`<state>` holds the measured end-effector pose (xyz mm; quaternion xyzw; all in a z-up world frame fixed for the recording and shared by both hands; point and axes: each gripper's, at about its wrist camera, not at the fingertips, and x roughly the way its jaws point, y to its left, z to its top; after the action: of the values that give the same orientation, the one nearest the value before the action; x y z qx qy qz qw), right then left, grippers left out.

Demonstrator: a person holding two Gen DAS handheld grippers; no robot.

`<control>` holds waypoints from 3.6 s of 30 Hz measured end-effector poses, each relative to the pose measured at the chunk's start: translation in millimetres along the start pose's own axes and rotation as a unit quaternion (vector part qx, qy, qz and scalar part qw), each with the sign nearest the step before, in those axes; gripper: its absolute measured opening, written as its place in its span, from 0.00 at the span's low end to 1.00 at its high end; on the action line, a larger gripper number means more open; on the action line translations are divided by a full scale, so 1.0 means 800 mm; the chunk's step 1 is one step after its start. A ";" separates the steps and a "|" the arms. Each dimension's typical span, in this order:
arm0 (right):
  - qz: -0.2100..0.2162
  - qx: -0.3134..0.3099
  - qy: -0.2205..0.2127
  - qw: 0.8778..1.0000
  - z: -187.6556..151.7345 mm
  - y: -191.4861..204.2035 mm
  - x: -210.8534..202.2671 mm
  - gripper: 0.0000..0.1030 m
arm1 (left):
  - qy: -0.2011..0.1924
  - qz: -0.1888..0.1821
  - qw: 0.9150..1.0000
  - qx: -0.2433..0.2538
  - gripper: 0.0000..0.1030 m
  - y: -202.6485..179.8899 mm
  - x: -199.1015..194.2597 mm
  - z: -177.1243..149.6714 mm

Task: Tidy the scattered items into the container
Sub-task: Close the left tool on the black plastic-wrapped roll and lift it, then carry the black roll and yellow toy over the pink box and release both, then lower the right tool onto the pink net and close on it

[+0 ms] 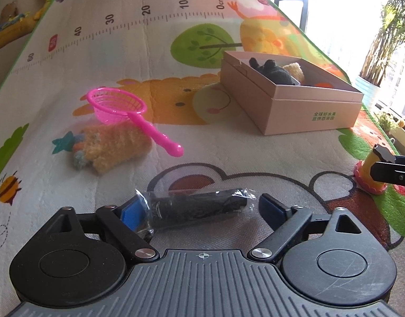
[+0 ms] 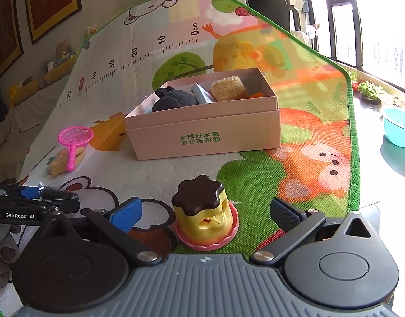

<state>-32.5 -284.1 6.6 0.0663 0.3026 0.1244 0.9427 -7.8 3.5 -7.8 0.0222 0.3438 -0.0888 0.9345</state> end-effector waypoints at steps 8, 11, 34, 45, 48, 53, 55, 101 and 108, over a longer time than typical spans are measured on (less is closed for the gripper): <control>0.001 -0.002 0.001 1.000 0.000 0.000 0.000 1.00 | 0.001 -0.039 0.999 0.021 0.87 -0.007 -0.008 -0.007; 0.011 -0.016 0.004 1.000 -0.001 0.005 0.001 1.00 | 0.000 -0.060 0.998 0.035 0.88 -0.014 -0.015 -0.014; -0.021 -0.072 0.027 0.997 -0.003 0.027 0.013 0.54 | 0.006 -0.044 0.998 0.049 0.95 -0.030 -0.016 -0.020; -0.020 -0.072 0.025 0.997 -0.003 0.026 0.012 0.54 | -0.001 -0.037 0.997 0.062 0.88 -0.038 -0.019 -0.020; -0.022 -0.077 0.021 0.997 -0.002 0.027 0.008 0.54 | 0.002 -0.051 0.996 0.066 0.87 -0.045 -0.022 -0.021; -0.009 -0.081 0.028 0.996 -0.002 0.028 -0.001 0.54 | 0.007 -0.080 0.993 0.087 0.86 -0.064 -0.029 -0.018; -0.005 -0.087 0.027 0.996 -0.003 0.027 -0.008 0.54 | 0.007 -0.092 0.991 0.099 0.86 -0.073 -0.033 -0.015; 0.017 -0.149 -0.095 0.984 0.150 -0.016 0.072 0.95 | -0.057 -0.073 0.994 0.063 1.00 -0.006 0.060 0.162; 0.066 -0.213 -0.086 0.971 0.150 0.072 0.074 0.97 | -0.025 0.023 0.999 0.017 1.00 0.061 0.024 0.065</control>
<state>73.3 -218.6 82.2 -0.1057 0.1814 0.2419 0.9473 48.2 43.6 18.5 0.0442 0.3184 -0.0733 0.9441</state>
